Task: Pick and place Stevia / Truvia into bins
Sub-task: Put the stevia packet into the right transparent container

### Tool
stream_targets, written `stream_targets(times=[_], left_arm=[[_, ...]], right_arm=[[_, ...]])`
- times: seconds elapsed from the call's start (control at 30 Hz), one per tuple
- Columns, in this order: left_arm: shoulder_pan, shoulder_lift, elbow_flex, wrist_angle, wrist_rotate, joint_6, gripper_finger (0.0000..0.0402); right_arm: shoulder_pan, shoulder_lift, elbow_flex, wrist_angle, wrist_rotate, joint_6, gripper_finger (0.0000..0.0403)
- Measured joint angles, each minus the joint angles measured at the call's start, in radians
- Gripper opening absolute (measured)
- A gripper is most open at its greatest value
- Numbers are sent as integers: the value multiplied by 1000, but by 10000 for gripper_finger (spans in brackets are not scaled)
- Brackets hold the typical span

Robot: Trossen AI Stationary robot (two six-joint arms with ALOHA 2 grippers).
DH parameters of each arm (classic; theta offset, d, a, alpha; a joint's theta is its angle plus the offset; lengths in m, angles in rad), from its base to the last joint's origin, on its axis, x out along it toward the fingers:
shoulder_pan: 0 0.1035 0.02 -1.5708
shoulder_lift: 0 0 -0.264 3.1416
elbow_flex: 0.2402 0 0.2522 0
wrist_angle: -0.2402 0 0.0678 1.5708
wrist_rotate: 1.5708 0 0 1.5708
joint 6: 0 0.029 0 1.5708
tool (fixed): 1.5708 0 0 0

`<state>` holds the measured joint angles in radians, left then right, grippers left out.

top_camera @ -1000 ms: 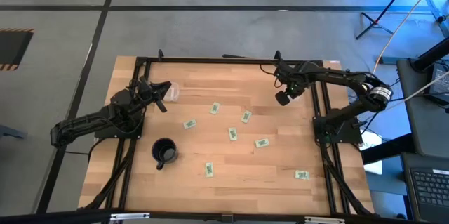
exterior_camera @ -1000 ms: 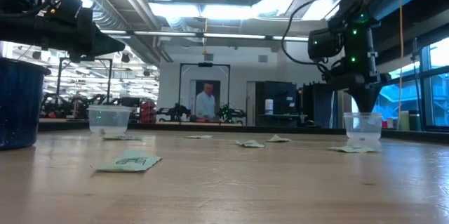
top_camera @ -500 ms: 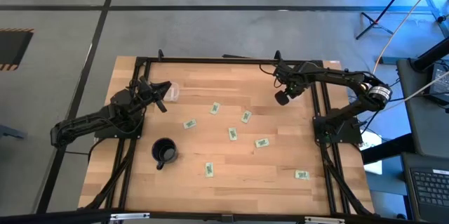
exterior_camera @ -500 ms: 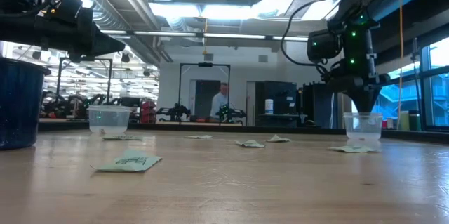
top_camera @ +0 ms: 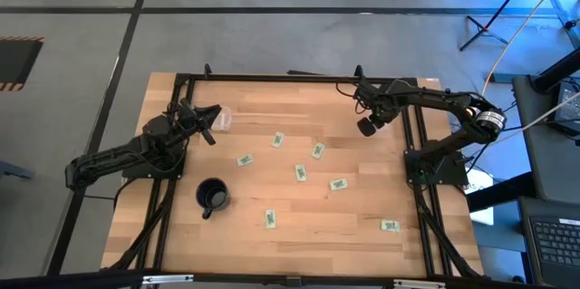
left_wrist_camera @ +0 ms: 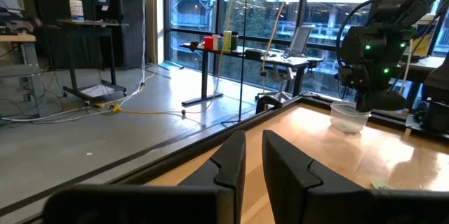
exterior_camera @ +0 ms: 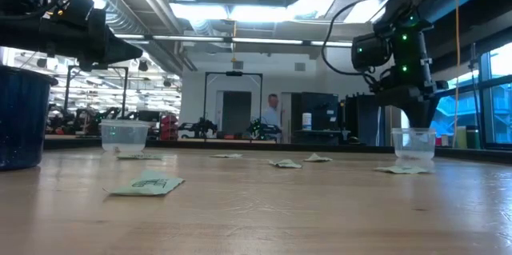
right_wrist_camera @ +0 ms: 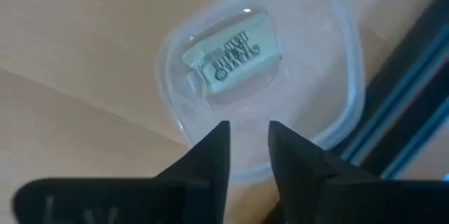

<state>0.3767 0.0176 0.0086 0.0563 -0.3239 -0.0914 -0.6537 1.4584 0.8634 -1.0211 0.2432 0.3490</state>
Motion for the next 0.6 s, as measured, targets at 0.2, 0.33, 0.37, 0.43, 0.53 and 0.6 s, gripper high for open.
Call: stream_targets(times=[0.2, 0.33, 0.37, 0.43, 0.53, 0.6], left_arm=[[0, 0, 0, 0, 0, 0, 43], [0, 0, 0, 0, 0, 0, 43], [0, 0, 0, 0, -1, 0, 43], [0, 0, 0, 0, -1, 0, 43], [0, 0, 0, 0, -1, 0, 43], [0, 0, 0, 0, -1, 0, 43]], right_arm=[[33, -39, 116, -58, 26, 7, 132], [101, -77, 203, -46, 27, -122, 134], [124, -86, 223, -40, 25, -157, 134], [174, -98, 263, -23, 24, -230, 134], [262, -102, 311, -11, 12, -394, 134], [331, -102, 322, -6, -48, -557, 134]])
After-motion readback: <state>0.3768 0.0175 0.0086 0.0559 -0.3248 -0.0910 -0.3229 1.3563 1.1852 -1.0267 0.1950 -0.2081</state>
